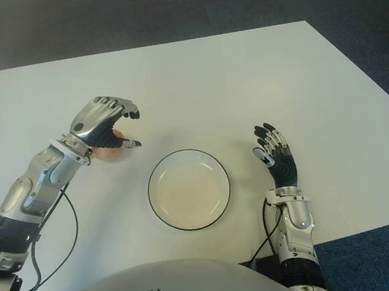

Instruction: Put the apples into the plate.

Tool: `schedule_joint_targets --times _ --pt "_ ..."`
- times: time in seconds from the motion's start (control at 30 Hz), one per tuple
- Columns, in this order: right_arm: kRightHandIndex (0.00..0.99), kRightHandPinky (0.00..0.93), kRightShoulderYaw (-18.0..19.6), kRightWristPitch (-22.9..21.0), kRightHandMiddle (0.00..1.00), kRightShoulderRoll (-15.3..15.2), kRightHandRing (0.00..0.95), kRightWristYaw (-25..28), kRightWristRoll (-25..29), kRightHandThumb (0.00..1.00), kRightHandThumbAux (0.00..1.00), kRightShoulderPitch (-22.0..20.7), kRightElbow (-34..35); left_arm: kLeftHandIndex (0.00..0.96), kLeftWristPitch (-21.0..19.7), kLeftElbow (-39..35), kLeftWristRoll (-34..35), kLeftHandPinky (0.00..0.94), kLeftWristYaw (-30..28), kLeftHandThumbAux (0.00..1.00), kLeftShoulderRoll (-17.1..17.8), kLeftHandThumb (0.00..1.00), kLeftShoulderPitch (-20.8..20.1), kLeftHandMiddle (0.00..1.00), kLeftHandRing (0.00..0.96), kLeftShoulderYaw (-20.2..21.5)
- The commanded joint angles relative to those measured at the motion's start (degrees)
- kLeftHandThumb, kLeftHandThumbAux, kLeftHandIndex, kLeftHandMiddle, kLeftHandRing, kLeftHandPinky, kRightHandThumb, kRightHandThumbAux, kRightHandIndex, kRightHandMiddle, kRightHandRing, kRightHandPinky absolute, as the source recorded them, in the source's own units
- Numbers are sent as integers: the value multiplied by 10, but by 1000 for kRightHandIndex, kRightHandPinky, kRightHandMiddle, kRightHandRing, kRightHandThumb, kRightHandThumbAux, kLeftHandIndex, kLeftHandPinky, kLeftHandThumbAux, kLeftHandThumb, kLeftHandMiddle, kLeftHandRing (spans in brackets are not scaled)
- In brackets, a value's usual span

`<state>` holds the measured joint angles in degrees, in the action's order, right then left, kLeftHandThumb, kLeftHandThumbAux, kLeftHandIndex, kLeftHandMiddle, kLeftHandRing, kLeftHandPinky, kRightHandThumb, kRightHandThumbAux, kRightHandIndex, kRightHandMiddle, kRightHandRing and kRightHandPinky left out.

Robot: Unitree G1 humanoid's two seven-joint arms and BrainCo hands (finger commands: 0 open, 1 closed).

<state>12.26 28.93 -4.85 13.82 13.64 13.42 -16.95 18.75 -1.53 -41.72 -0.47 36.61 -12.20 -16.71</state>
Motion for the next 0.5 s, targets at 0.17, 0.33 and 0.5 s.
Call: schedule_joint_targets --times 0.17,0.33,0.5 --pt "141 96 -11 -39 223 30 147 -4 -2 292 581 35 -81 444 -14 15 -38 704 3 695 0 746 7 845 818 0" --pt "143 96 -10 -39 224 27 149 -4 -3 299 581 35 -83 441 -16 19 -70 729 28 692 0 741 6 807 783 1" --pt "141 89 -11 -39 242 26 159 -3 -4 294 582 37 -82 295 -46 16 -112 218 -3 534 13 566 8 294 237 -7"
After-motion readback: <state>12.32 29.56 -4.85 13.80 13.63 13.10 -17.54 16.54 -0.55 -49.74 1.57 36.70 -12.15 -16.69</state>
